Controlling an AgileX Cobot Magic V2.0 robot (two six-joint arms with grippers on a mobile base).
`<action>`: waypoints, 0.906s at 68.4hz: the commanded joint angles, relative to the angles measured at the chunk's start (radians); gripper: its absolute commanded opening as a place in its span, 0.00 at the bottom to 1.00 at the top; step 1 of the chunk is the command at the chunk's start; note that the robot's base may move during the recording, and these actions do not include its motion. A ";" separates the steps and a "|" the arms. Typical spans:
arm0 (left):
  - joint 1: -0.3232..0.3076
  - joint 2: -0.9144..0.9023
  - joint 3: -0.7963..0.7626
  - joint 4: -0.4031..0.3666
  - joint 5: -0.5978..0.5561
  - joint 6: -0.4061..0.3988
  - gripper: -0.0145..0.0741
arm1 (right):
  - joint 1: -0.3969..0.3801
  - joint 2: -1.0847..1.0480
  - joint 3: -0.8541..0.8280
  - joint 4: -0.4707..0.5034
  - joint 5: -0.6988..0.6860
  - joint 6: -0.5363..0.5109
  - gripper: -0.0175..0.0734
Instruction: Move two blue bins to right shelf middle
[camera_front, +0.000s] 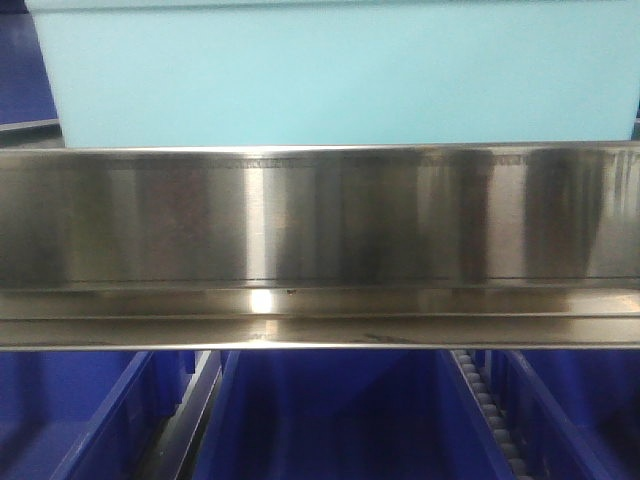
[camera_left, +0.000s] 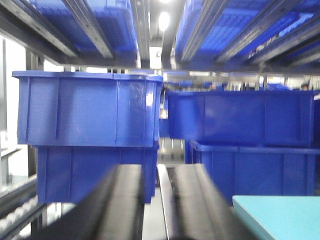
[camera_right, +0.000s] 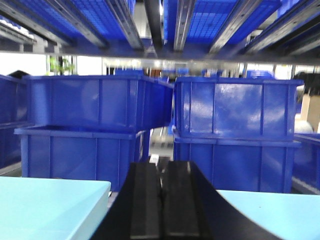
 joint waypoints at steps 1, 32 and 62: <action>-0.005 0.099 -0.088 -0.003 0.053 -0.004 0.51 | -0.002 0.082 -0.076 0.000 0.041 -0.004 0.18; -0.238 0.428 -0.382 -0.033 0.350 -0.004 0.82 | 0.020 0.384 -0.246 0.052 0.109 -0.004 0.82; -0.386 0.881 -0.806 -0.039 0.766 0.026 0.82 | 0.240 0.808 -0.654 0.088 0.507 -0.004 0.82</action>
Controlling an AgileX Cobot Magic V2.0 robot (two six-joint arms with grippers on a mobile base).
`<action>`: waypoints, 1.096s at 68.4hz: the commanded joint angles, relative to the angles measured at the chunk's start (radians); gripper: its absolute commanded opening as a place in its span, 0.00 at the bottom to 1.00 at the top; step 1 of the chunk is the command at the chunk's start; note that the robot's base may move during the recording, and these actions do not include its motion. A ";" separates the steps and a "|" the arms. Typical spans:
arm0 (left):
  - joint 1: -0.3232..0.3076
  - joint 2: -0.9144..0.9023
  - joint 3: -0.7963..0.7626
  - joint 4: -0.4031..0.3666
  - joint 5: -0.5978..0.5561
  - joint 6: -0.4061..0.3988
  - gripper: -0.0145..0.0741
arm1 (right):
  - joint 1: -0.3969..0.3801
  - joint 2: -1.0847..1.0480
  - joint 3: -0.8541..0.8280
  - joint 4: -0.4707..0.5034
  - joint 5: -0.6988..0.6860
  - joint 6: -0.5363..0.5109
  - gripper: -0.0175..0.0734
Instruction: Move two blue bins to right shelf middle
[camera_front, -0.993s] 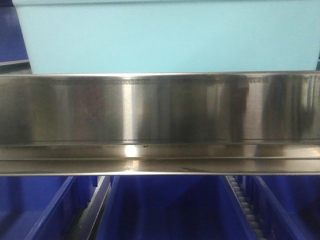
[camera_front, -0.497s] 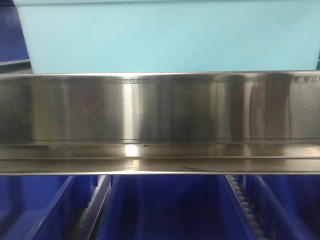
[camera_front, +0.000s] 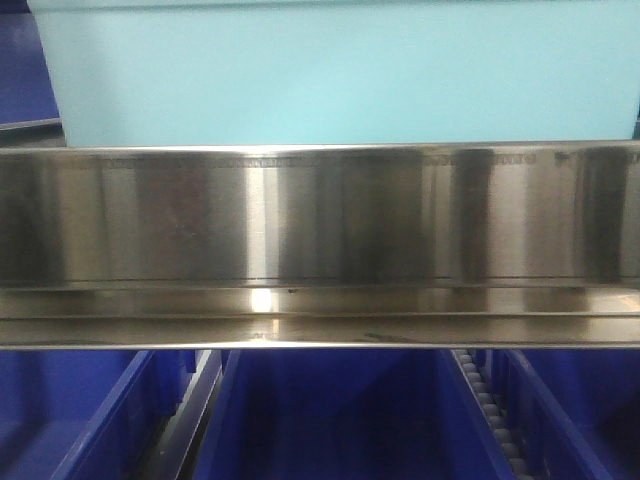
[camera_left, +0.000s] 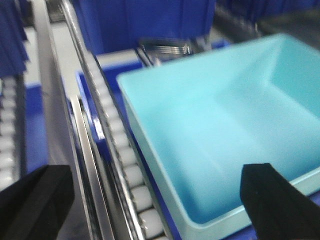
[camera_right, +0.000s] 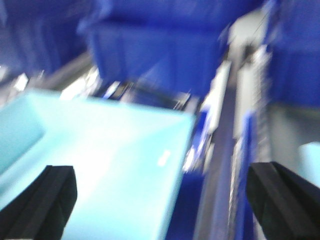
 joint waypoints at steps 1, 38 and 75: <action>-0.010 0.083 -0.090 -0.007 0.081 -0.001 0.82 | 0.022 0.102 -0.098 0.001 0.088 -0.004 0.82; -0.008 0.517 -0.357 0.014 0.299 -0.143 0.82 | 0.024 0.534 -0.433 -0.165 0.465 0.151 0.82; -0.008 0.688 -0.360 0.012 0.294 -0.163 0.76 | 0.024 0.759 -0.432 -0.118 0.438 0.151 0.78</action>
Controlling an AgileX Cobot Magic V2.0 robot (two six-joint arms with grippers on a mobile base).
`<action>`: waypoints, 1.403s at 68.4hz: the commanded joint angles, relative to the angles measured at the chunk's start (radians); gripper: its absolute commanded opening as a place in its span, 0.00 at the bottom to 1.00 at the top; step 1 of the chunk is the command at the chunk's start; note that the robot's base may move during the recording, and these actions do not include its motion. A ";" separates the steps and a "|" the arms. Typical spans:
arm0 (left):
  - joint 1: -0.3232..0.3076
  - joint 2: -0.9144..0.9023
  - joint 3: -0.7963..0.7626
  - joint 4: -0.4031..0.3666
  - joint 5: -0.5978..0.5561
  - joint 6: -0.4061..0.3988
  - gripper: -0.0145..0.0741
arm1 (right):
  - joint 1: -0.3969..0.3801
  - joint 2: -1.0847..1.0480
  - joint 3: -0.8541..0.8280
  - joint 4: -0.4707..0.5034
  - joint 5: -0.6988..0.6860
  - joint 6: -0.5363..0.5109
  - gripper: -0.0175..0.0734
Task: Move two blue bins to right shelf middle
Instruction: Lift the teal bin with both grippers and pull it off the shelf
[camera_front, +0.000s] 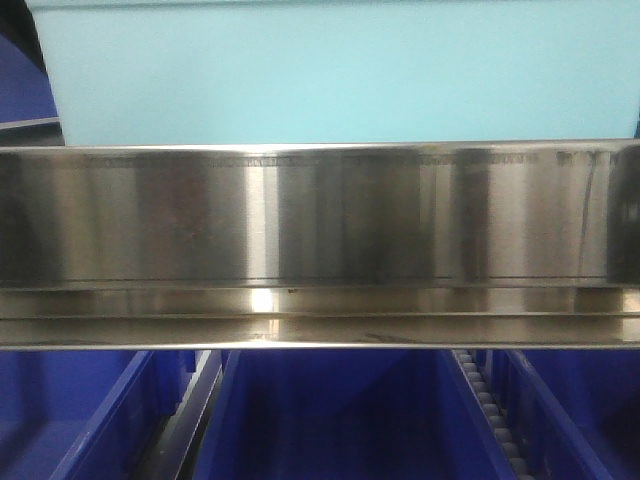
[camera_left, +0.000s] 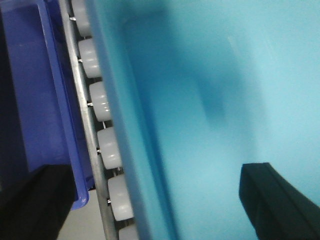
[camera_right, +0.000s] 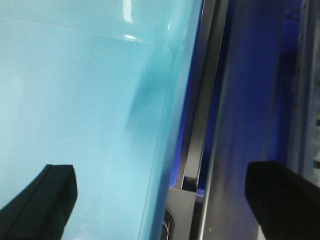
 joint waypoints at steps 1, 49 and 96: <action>-0.006 0.000 -0.006 -0.003 -0.005 -0.010 0.74 | -0.001 0.017 -0.008 0.002 -0.009 0.000 0.76; -0.006 -0.017 -0.059 -0.003 0.003 -0.015 0.04 | -0.001 -0.003 -0.008 -0.008 -0.002 0.005 0.02; -0.008 -0.145 -0.348 -0.041 0.052 -0.017 0.04 | -0.001 -0.205 -0.225 -0.008 -0.083 0.014 0.02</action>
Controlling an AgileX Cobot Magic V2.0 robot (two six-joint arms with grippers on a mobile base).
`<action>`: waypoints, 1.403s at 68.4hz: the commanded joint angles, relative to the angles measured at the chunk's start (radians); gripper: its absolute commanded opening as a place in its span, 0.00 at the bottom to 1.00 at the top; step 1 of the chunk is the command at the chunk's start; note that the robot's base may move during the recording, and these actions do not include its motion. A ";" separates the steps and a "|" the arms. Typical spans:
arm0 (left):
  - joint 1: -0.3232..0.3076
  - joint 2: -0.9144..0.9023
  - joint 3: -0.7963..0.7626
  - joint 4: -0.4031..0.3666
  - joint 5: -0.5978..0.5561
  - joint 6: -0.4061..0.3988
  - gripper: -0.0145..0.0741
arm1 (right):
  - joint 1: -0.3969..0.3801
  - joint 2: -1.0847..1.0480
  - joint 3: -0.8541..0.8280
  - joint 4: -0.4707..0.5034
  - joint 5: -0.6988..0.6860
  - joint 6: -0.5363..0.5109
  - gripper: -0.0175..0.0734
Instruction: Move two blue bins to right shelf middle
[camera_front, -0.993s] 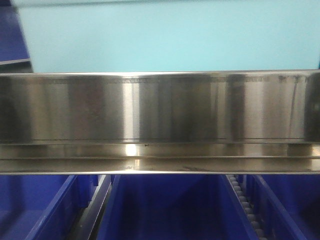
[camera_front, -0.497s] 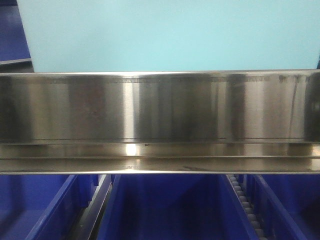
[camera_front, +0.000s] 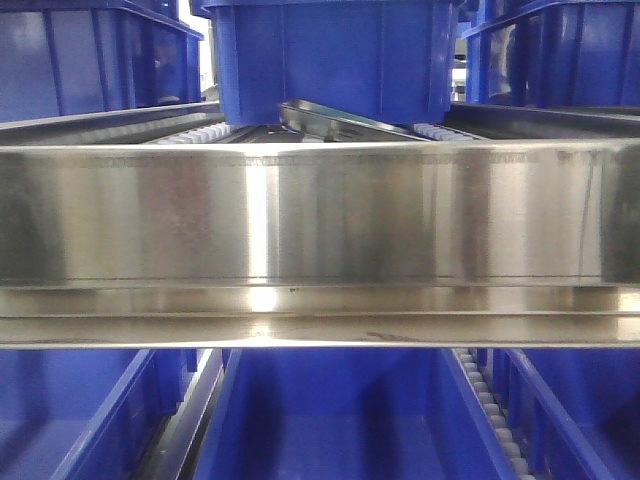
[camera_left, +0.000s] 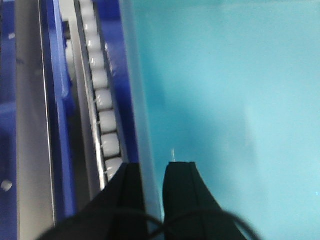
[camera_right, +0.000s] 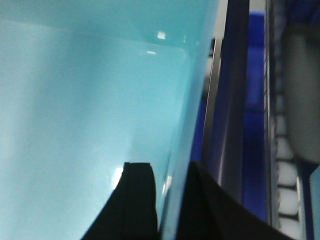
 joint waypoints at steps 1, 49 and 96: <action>-0.008 -0.037 -0.021 -0.045 -0.022 0.009 0.04 | -0.003 -0.016 -0.064 -0.011 -0.020 -0.020 0.02; -0.008 -0.057 -0.021 -0.039 -0.084 0.009 0.04 | -0.003 -0.014 -0.099 -0.011 -0.031 -0.020 0.02; -0.008 -0.053 -0.021 -0.037 -0.442 0.009 0.04 | -0.003 -0.014 -0.099 -0.011 -0.065 -0.020 0.02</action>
